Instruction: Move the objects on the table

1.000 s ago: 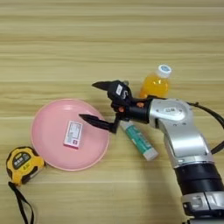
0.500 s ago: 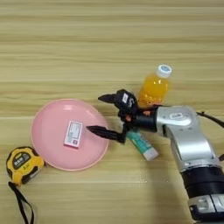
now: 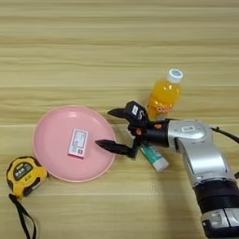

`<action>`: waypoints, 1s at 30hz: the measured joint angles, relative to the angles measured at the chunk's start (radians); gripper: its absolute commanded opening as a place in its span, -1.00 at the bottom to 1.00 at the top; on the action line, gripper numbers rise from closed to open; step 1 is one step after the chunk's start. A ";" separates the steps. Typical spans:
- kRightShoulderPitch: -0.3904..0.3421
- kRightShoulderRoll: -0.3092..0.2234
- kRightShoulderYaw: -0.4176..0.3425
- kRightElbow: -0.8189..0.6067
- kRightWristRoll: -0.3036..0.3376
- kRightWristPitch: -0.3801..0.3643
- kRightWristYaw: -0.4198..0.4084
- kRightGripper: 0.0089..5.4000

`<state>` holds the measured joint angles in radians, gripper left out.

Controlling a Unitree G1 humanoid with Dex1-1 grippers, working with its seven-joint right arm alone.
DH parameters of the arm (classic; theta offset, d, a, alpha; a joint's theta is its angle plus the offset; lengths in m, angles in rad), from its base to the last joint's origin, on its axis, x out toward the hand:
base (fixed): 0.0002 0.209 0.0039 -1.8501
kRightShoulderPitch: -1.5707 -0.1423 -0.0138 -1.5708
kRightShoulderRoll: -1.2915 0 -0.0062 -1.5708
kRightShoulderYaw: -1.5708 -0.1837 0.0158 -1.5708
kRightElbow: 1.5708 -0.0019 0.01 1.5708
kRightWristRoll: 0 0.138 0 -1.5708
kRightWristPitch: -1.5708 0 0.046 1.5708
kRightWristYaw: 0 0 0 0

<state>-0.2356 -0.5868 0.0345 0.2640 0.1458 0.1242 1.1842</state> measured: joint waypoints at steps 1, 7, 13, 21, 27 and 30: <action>0.000 0.000 0.000 0.004 0.000 0.000 0.000 0.99; -0.001 0.000 0.010 0.028 -0.008 0.003 -0.003 0.99; 0.000 0.000 0.033 0.027 -0.020 0.021 0.000 0.99; 0.018 0.000 0.073 -0.001 -0.040 0.044 0.002 0.99; 0.019 0.001 0.080 -0.017 -0.041 0.046 0.002 0.99; 0.020 0.001 0.083 -0.026 -0.041 0.050 0.002 0.99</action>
<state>-0.2156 -0.5859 0.1172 0.2381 0.1048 0.1741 1.1865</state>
